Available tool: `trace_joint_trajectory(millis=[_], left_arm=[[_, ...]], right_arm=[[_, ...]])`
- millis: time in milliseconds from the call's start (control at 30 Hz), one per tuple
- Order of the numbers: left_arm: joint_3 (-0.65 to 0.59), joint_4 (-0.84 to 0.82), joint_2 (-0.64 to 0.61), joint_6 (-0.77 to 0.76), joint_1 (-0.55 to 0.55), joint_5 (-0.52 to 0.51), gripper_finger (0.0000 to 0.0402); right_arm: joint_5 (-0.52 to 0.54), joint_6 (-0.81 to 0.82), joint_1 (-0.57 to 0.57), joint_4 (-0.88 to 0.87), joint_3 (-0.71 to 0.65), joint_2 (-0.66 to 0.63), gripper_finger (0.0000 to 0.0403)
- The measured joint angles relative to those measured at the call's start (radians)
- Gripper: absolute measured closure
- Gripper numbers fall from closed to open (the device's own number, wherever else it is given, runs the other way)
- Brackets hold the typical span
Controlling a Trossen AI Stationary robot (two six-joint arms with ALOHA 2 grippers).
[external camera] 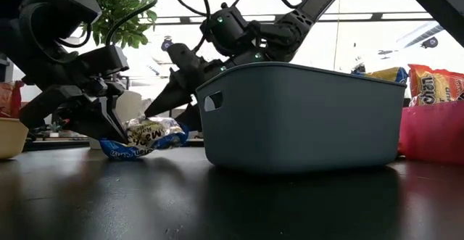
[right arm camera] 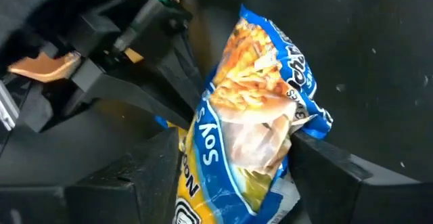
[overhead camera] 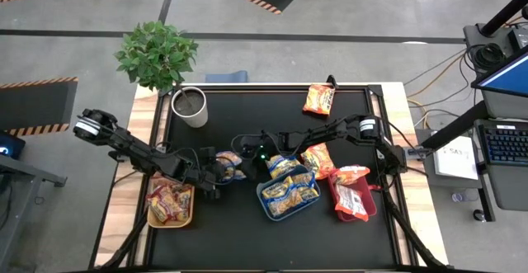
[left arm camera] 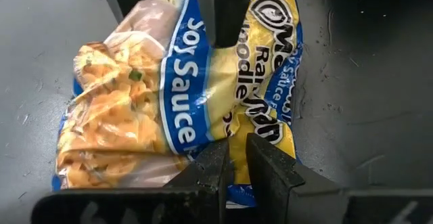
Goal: Sort Maruchan noodles
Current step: Put the left blue noodle pack into the blue bin
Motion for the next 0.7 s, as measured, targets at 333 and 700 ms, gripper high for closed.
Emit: trace_joint_trajectory(millis=[333,700], left_arm=[[0.000,0.002,0.000,0.000,0.000,0.000,0.0361],[0.000,0.017,0.001,0.009,0.000,-0.001,0.0361]], right_arm=[[-0.007,-0.033,0.005,0.022,0.000,0.000,0.0225],[-0.009,-0.055,0.005,0.025,0.000,-0.001,0.0365]])
